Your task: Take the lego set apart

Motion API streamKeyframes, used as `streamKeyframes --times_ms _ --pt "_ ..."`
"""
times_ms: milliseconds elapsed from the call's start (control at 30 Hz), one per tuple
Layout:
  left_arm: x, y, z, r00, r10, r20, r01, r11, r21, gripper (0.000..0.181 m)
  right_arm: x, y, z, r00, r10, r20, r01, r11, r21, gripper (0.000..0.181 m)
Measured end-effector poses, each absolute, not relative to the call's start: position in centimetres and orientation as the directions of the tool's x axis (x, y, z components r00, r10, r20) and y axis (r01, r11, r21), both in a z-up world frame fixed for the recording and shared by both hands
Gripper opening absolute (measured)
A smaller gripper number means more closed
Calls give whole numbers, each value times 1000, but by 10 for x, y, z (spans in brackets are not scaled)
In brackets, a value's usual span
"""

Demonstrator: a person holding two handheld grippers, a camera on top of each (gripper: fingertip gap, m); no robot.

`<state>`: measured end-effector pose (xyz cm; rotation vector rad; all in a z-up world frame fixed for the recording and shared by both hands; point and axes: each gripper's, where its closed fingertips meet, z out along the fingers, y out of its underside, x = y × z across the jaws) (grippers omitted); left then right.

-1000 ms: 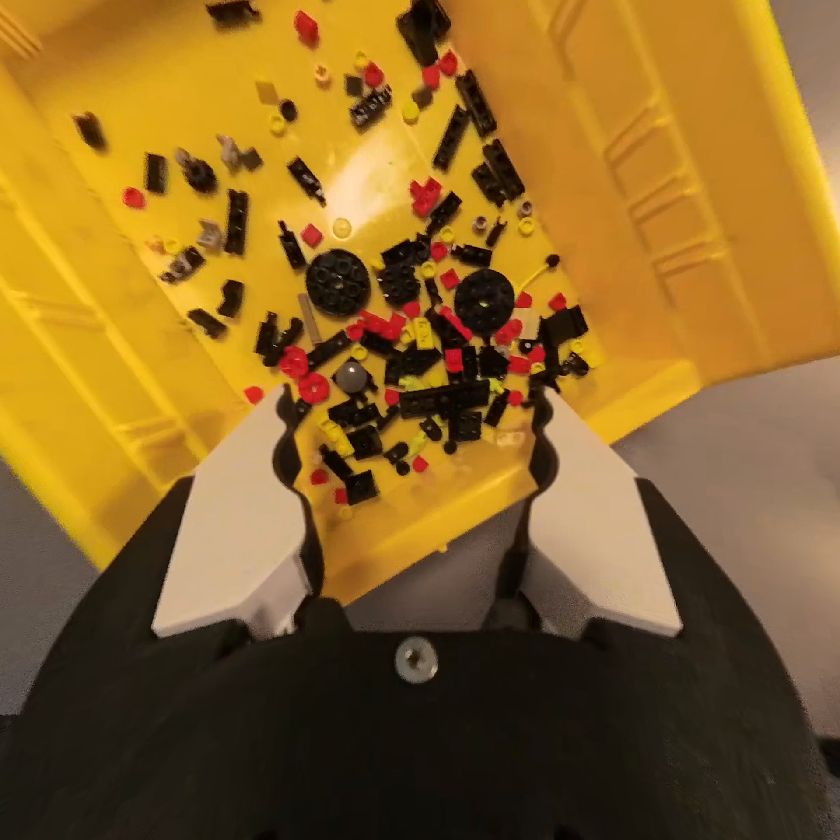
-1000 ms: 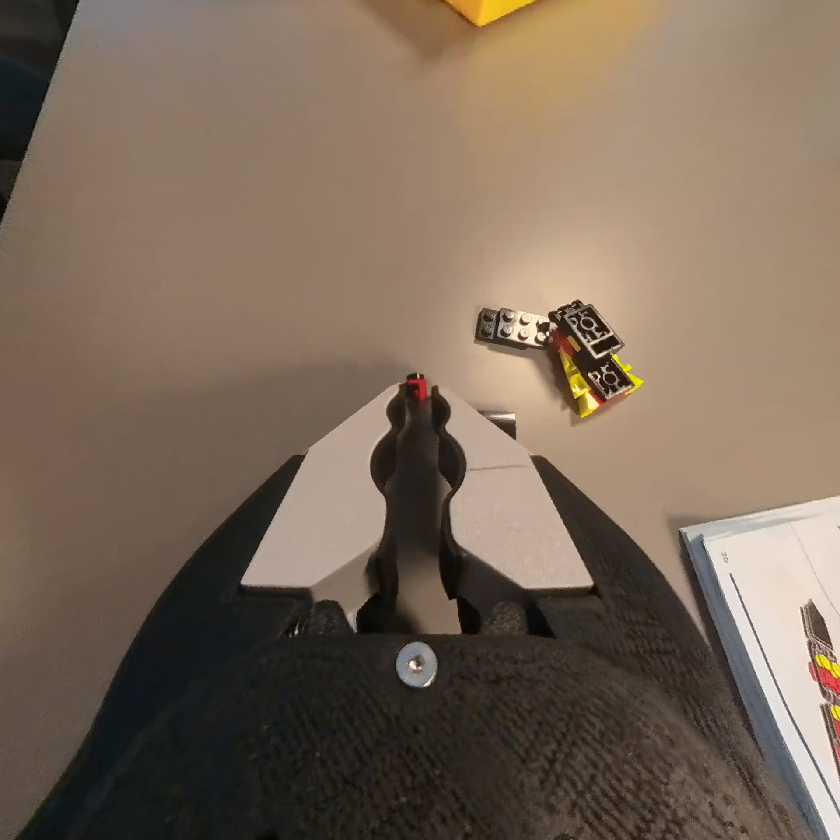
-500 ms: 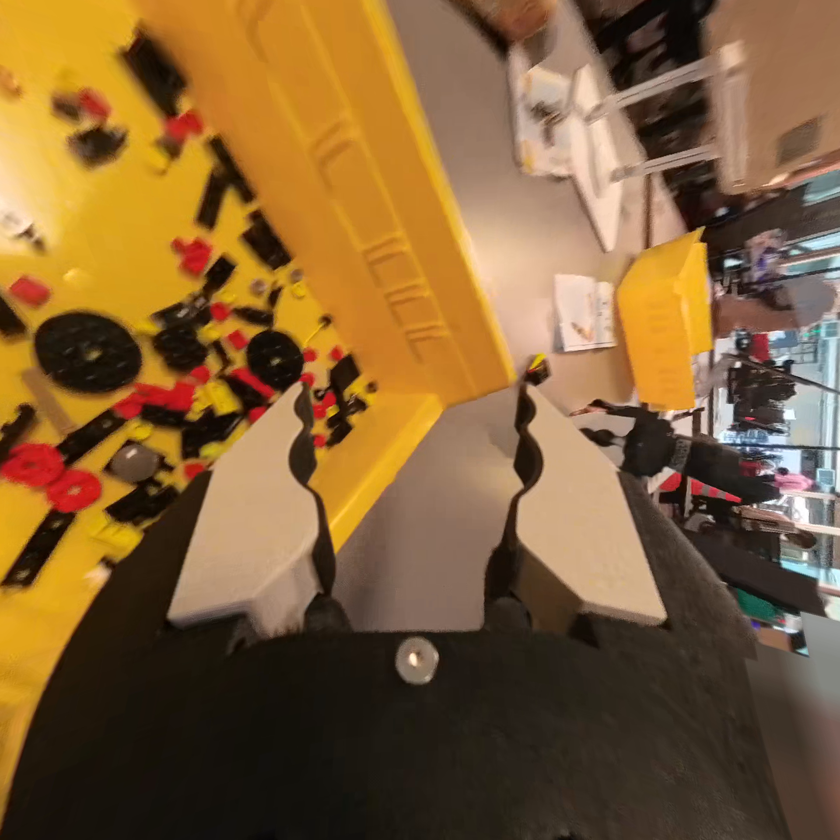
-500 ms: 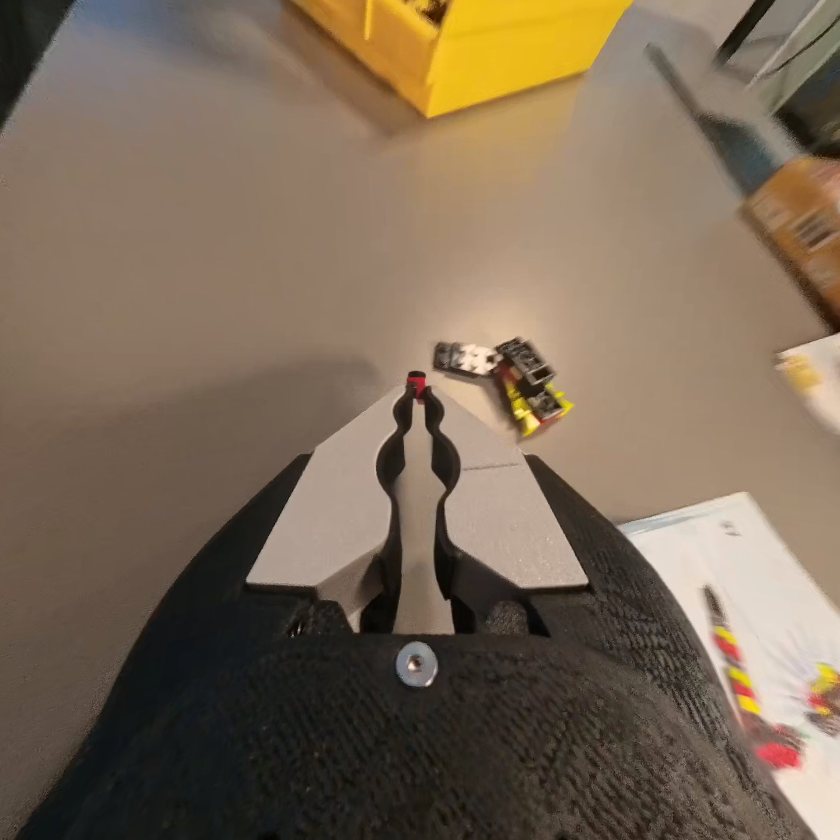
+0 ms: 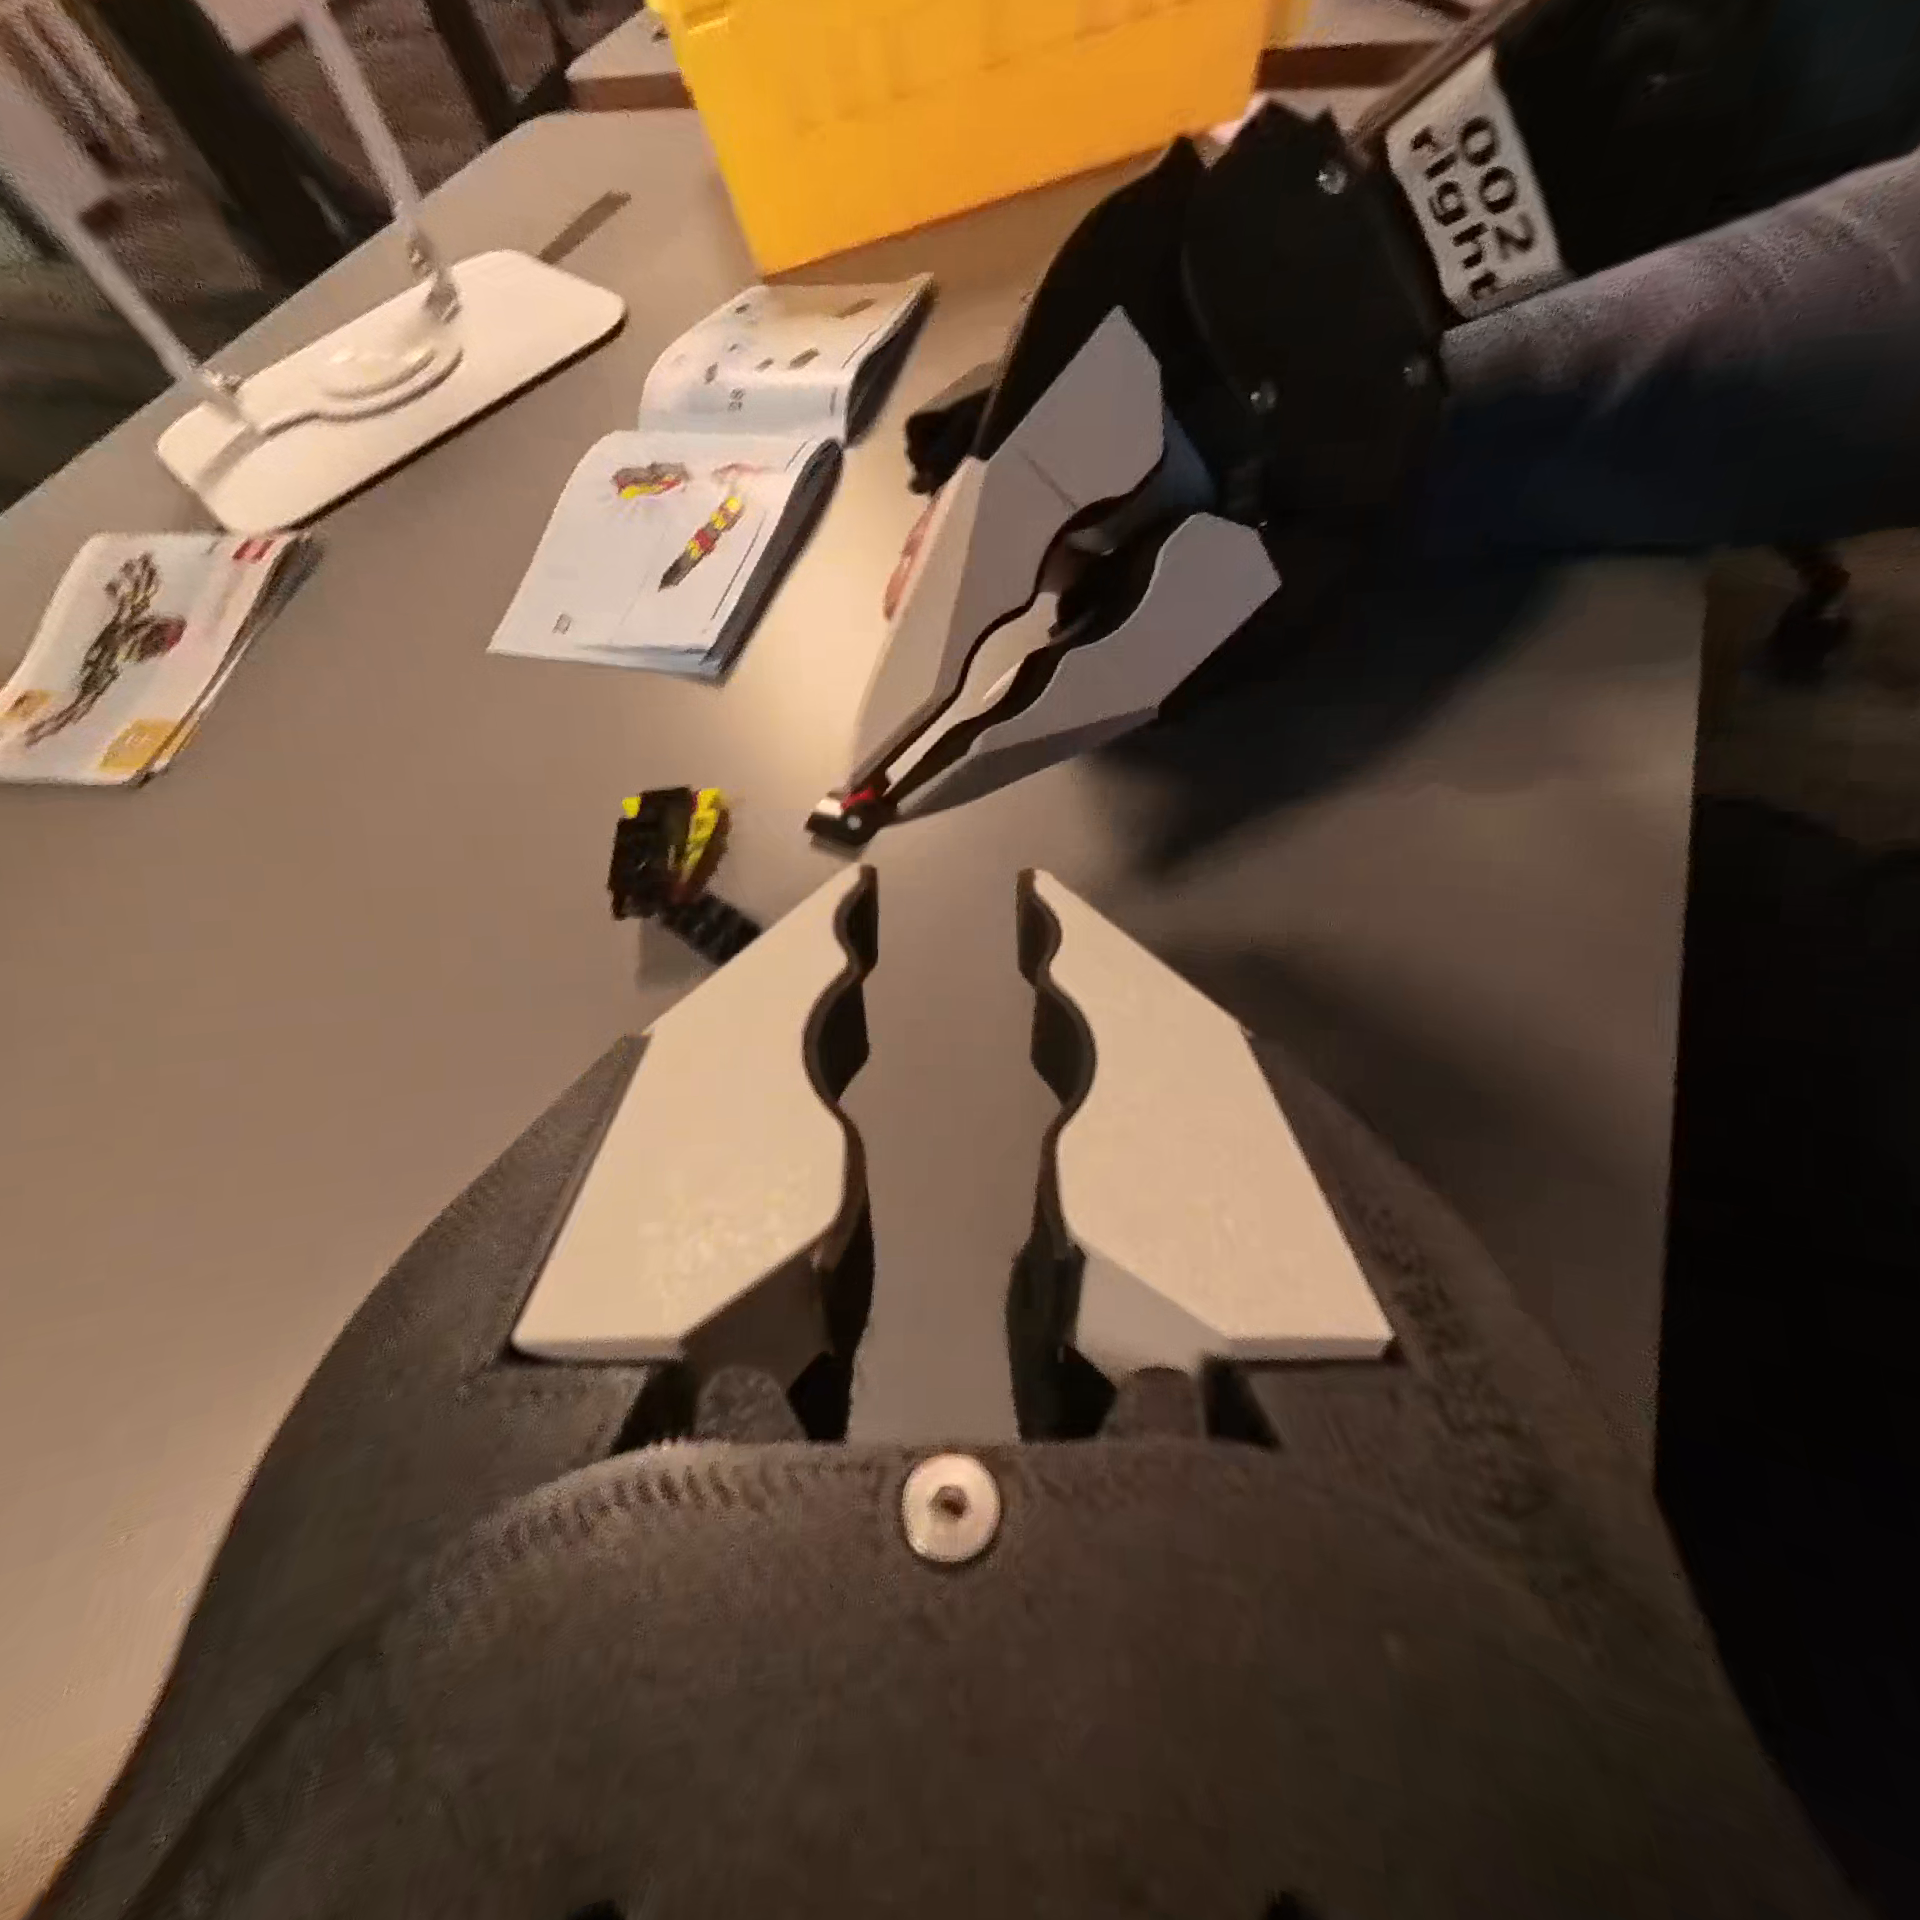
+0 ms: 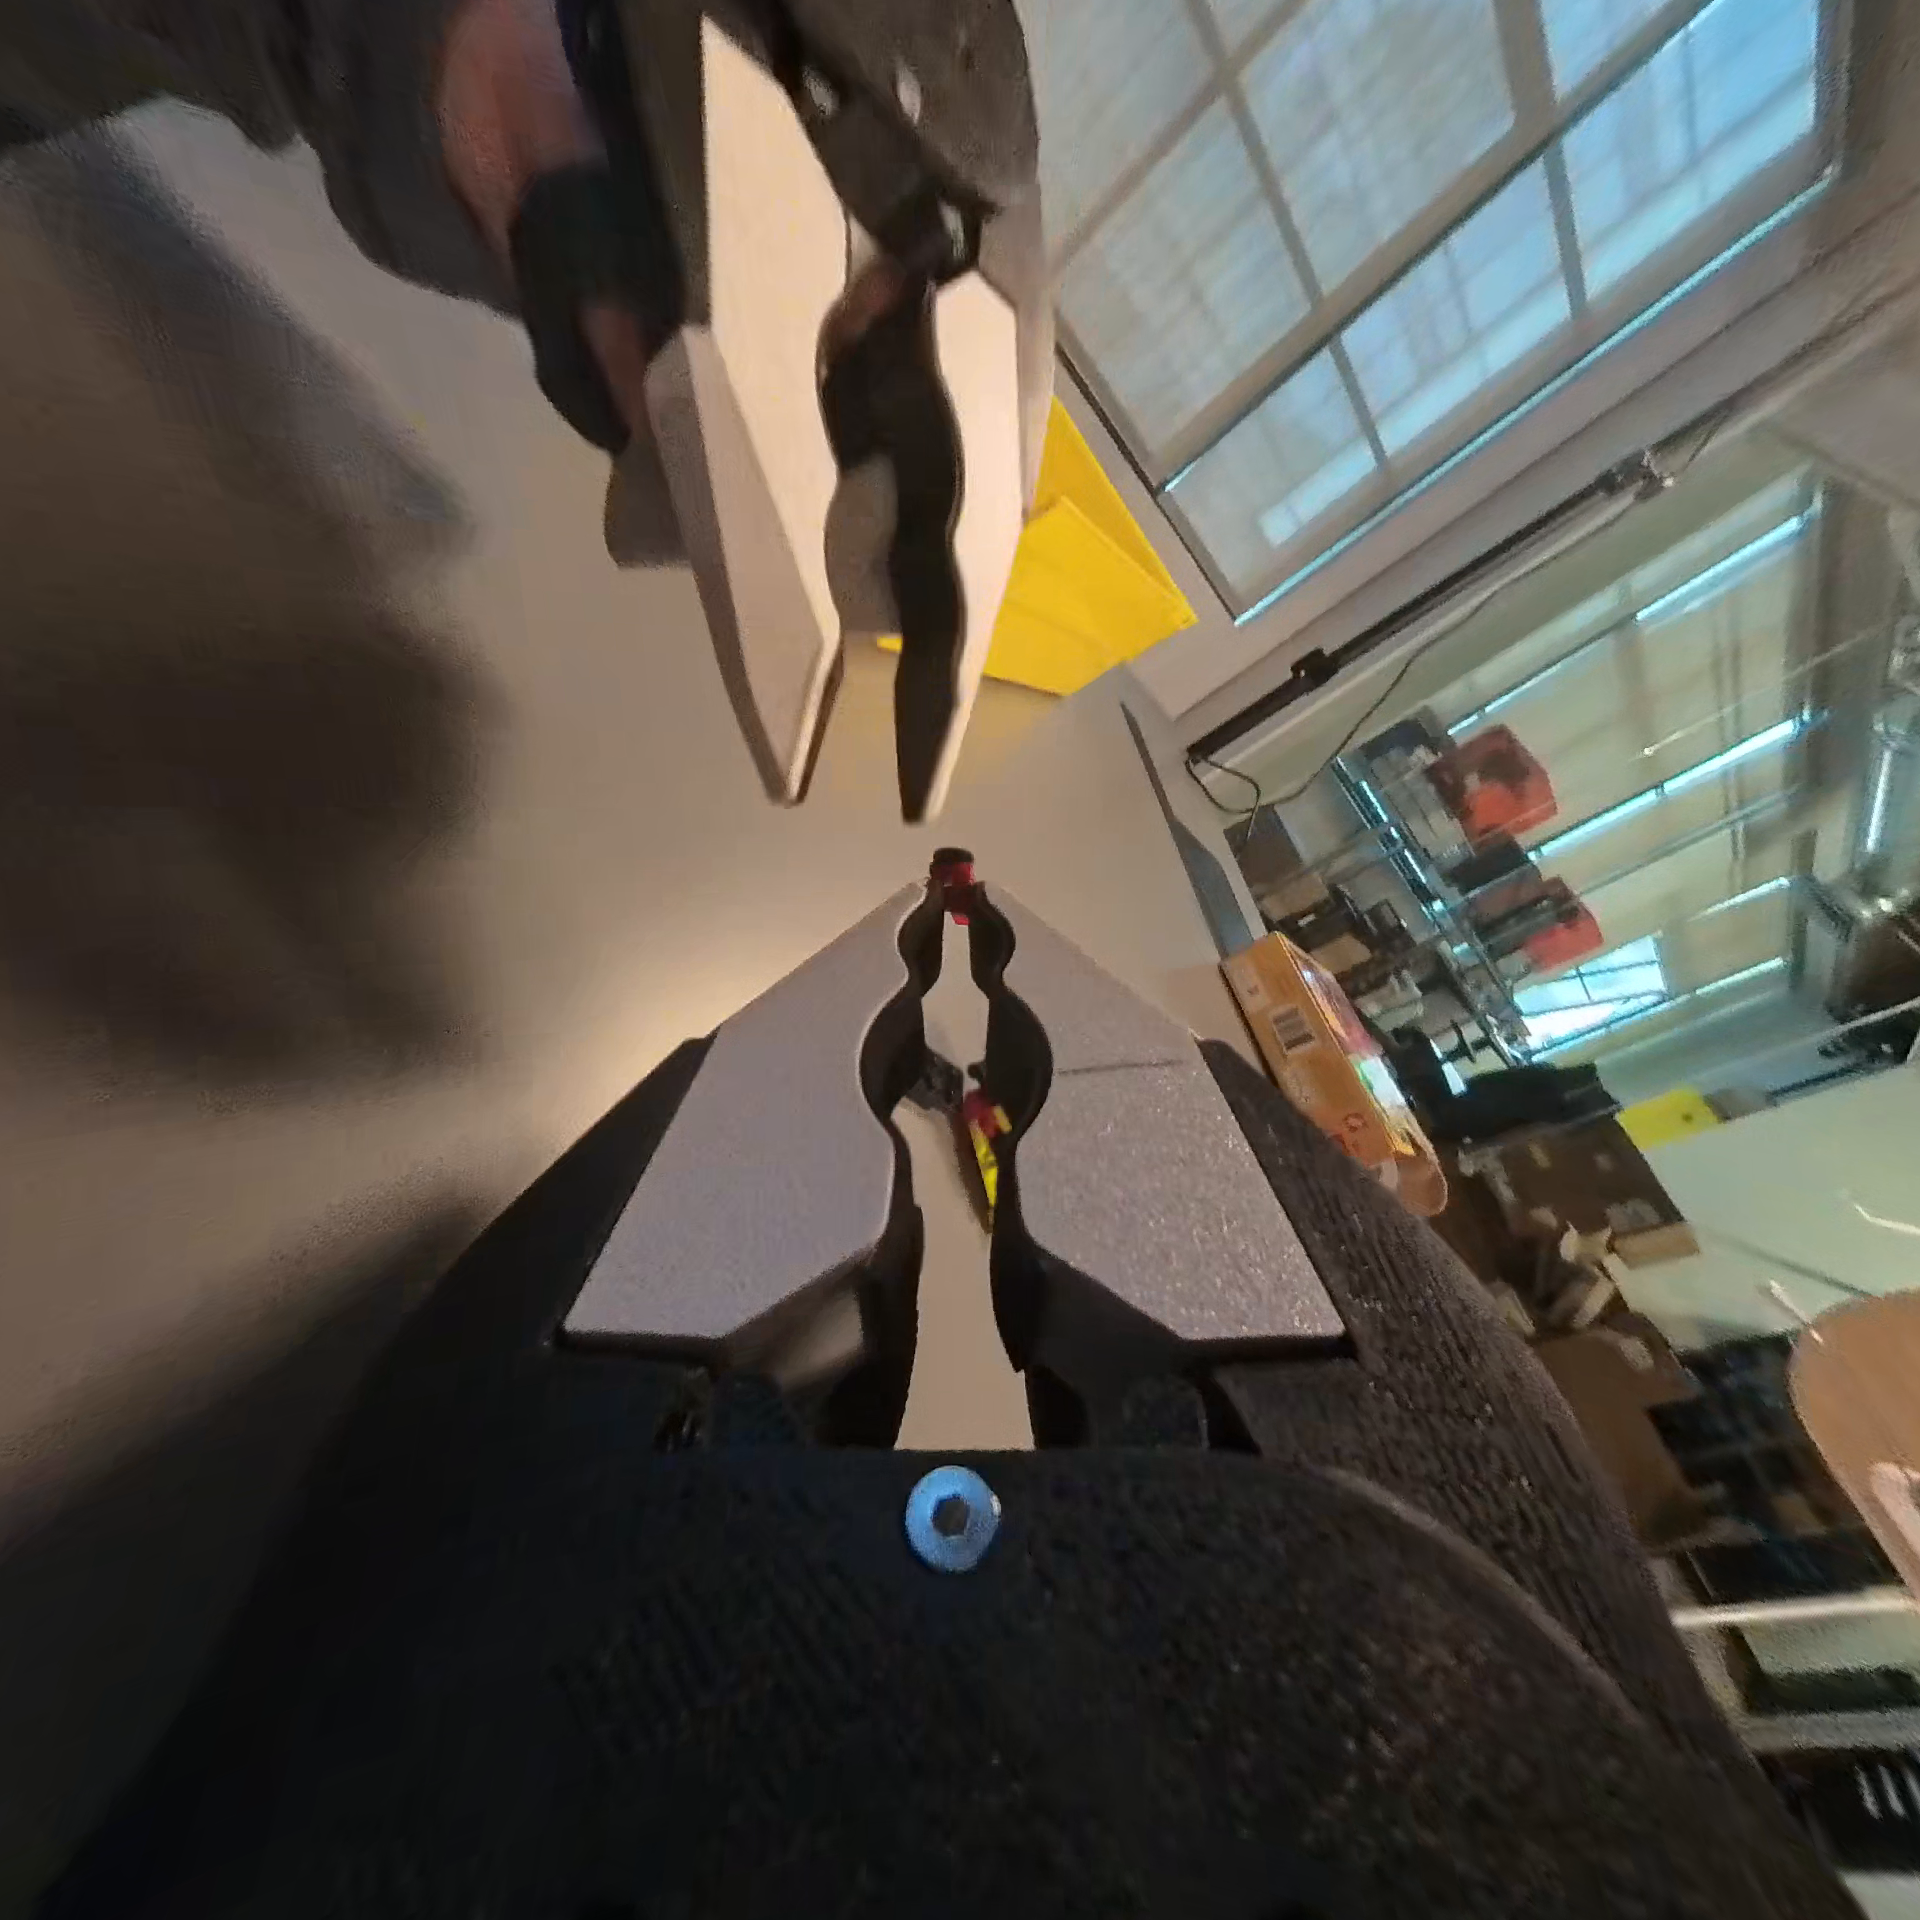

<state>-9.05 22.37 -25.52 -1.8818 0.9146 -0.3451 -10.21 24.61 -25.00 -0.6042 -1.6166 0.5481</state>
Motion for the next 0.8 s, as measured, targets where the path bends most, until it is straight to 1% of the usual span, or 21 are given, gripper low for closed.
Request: streamKeyframes --times_ms 100,200,267,367,467,600,667,800 --pt "-87 230 -258 674 -735 -74 -394 -274 -877 21 -100 244 -248 -90 607 790 66 795 -603 2" --pt "-87 236 -250 681 -726 91 -254 -352 -901 16 -100 244 -245 -62 526 848 76 850 -521 2" --pt "-89 238 -248 676 -720 156 -195 -379 -904 10 -100 242 -244 -58 499 864 72 866 -495 2" --pt "-86 237 -243 645 -724 244 -124 -414 -902 11 -100 239 -245 -61 465 883 72 885 -460 2" --pt "-87 238 -245 629 -716 304 -90 -455 -886 6 -101 238 -246 -67 454 889 74 890 -449 2" --pt "-87 237 -249 632 -709 313 -110 -483 -869 6 -101 237 -250 -79 439 895 88 897 -433 2" --pt "-89 236 -248 641 -699 317 -112 -494 -862 6 -103 237 -250 -72 455 888 102 889 -447 2" --pt "-94 234 -245 649 -668 364 -63 -525 -849 6 -105 240 -247 -42 453 890 135 885 -445 2"
